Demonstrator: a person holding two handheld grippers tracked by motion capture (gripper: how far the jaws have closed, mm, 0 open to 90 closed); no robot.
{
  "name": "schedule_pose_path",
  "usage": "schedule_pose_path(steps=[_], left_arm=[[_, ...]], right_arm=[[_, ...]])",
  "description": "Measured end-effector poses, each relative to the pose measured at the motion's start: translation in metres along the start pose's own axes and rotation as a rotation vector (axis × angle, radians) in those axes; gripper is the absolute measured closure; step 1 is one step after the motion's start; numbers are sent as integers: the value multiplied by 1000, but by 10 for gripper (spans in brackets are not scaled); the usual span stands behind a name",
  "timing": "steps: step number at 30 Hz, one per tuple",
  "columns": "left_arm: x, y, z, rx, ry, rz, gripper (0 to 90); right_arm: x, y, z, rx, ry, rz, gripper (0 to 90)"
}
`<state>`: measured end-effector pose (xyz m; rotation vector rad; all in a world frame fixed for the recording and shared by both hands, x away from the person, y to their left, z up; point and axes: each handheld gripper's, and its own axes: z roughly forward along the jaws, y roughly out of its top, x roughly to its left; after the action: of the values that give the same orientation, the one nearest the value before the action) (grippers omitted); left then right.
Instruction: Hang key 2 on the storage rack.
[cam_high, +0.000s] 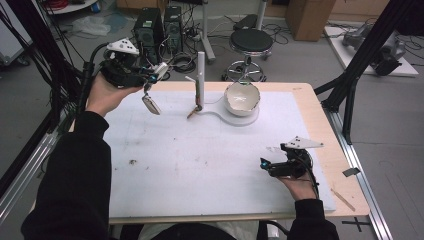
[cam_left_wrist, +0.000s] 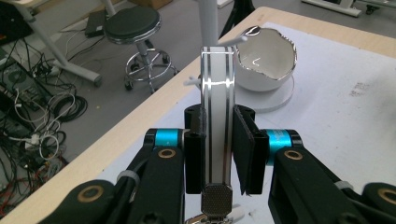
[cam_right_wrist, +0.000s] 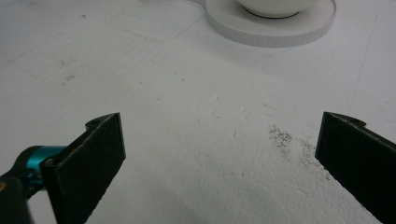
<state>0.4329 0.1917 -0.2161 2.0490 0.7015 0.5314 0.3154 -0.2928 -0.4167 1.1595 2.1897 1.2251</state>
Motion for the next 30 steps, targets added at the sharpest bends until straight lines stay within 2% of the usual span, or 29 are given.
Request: schedule_pose_path(steps=[7, 8, 15, 17, 30], left_arm=[[-5, 16, 10, -1, -25, 24, 752], [-6, 18, 13, 3, -20, 27, 752], [-9, 33, 29, -6, -51, 36, 752], [-9, 37, 34, 5, -54, 43, 752], [-21, 60, 63, -15, -102, 83, 753]], right_arm=[[0, 0, -1, -6, -1, 5, 6], [0, 0, -2, -5, -2, 5, 6], [0, -1, -2, 3, 5, 10, 6], [-1, -2, -2, 0, 5, 9, 6], [-2, -2, -5, -17, 2, 17, 6]])
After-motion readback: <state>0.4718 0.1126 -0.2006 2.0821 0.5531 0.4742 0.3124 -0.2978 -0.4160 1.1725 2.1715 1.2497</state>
